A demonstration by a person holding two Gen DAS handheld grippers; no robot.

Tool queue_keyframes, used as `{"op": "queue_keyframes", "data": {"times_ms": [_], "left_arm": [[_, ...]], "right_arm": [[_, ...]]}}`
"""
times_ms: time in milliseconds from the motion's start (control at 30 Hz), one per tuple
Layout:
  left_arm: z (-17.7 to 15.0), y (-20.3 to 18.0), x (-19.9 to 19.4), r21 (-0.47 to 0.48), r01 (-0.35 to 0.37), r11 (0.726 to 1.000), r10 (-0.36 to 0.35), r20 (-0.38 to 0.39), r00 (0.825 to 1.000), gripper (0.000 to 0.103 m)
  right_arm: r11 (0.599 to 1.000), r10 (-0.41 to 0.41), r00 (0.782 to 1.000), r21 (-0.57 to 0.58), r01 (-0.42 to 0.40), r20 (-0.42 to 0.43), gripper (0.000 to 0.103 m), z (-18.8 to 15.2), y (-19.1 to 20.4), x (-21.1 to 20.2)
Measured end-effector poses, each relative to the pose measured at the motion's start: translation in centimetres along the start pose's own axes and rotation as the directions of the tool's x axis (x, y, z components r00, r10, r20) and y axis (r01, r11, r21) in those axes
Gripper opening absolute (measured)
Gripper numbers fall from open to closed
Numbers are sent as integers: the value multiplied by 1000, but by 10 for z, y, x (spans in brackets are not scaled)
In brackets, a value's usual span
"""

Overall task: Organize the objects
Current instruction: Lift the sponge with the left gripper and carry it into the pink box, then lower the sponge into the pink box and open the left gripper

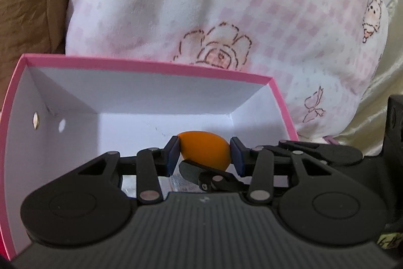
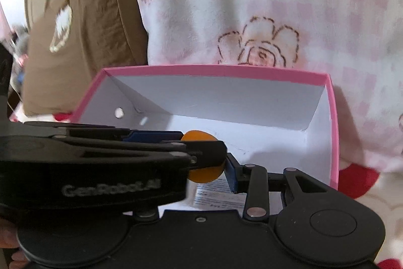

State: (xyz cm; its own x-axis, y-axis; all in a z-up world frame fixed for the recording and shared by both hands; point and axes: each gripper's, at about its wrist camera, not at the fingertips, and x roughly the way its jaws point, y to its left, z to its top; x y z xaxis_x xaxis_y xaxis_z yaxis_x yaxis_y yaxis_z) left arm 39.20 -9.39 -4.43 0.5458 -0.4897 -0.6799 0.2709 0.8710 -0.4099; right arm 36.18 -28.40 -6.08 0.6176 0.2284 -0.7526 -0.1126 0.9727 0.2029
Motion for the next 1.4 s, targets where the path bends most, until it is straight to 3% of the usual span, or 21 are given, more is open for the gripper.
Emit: {"op": "queue_keyframes", "data": {"times_ms": [67,233,333,633,767,1067,1267,1400], "left_arm": [[2,4,2,5,12,1000,-12,0,1000,42],[2,15,15,-32,17,999,-18,-37,999,42],[1,13,21,-2,13,1000,-13,-38,999,42],[7,23,28,-26,22,999,-24,-64,998,42],[8,17,34,20,-36,999,38,-106,994,42],[11,4,36,70,-73,995,79,-80,994,43],[13,1,33,81,-127,989,133,-70,989,48],[15,4,22,38,-115,993,117,-77,990,59]], "right_arm": [[999,-24,1000,-39,24,-2,43,4,5,4],[1000,-6,1000,-13,6,-22,43,5,0,16],[999,-41,998,-32,40,-40,44,4,4,23],[1000,16,999,12,-16,-49,47,1,-7,27],[999,34,998,35,-32,-52,47,-1,-12,26],[999,8,1000,40,-7,-17,41,-3,-14,16],[998,25,999,57,-24,-21,41,-3,-18,20],[999,16,1000,50,-15,-21,41,-5,-19,15]]}}
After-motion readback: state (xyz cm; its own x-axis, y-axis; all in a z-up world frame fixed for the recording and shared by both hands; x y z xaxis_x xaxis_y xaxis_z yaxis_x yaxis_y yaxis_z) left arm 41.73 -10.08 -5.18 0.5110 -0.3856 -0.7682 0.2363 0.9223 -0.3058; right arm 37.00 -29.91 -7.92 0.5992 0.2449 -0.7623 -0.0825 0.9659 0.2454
